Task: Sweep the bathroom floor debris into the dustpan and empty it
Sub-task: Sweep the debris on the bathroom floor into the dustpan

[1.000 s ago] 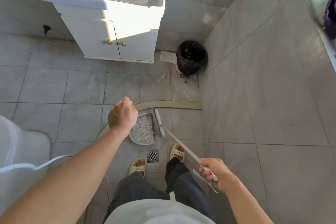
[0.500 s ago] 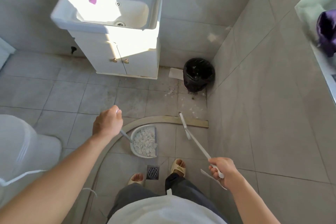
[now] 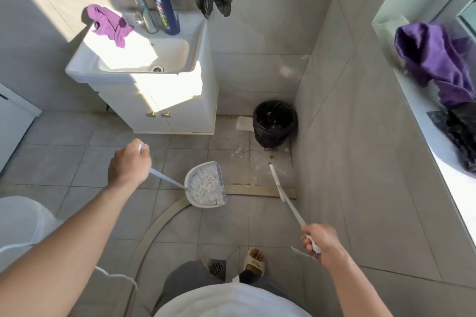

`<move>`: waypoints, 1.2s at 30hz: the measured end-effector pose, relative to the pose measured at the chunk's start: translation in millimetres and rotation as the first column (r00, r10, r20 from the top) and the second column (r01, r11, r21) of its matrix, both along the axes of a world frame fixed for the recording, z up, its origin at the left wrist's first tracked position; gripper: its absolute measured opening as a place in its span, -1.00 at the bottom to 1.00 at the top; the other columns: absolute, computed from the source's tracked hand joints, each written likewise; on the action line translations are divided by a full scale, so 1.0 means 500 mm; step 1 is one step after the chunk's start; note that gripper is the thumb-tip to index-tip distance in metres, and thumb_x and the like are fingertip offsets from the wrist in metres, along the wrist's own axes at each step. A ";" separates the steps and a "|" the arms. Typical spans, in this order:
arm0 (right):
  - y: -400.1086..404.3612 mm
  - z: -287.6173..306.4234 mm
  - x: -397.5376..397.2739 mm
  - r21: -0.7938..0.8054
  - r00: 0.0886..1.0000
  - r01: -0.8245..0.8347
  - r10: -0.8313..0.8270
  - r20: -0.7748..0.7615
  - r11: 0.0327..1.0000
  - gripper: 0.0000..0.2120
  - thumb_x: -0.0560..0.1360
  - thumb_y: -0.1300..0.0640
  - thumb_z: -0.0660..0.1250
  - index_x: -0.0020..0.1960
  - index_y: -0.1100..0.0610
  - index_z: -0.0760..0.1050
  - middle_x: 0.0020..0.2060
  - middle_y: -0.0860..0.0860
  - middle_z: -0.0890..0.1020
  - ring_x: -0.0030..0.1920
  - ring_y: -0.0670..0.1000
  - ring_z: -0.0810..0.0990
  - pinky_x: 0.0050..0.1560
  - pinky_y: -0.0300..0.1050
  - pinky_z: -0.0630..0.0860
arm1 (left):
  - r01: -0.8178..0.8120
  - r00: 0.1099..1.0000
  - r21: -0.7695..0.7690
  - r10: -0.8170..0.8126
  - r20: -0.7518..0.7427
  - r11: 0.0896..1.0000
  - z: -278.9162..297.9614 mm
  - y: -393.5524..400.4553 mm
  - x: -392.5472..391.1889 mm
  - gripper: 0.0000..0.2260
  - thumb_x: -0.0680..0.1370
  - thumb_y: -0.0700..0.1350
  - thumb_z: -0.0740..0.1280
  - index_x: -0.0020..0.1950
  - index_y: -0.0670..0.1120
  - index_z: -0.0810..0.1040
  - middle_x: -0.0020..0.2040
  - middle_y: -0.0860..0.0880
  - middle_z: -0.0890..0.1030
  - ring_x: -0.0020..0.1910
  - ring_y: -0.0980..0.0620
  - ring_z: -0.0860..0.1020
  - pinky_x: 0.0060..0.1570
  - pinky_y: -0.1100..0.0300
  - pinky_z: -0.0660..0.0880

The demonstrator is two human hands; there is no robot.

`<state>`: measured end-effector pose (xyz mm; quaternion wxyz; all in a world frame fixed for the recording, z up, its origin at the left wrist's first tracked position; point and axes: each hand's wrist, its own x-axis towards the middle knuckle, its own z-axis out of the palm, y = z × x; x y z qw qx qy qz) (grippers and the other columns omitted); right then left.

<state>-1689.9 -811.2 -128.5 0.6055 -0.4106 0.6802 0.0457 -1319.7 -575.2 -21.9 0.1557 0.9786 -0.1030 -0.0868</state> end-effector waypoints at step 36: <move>-0.019 0.012 0.486 -0.037 0.619 -0.767 0.723 -0.307 0.641 -0.52 0.50 0.15 0.41 0.39 0.17 0.42 -0.11 0.13 0.62 -0.54 -0.01 0.52 -0.58 -0.23 0.46 | -0.207 0.971 -0.107 0.191 -0.141 0.972 -0.105 0.001 0.370 -0.76 0.64 -0.07 0.09 0.01 -0.12 0.52 -0.12 -0.17 0.57 -0.17 -0.22 0.48 -0.15 0.03 0.46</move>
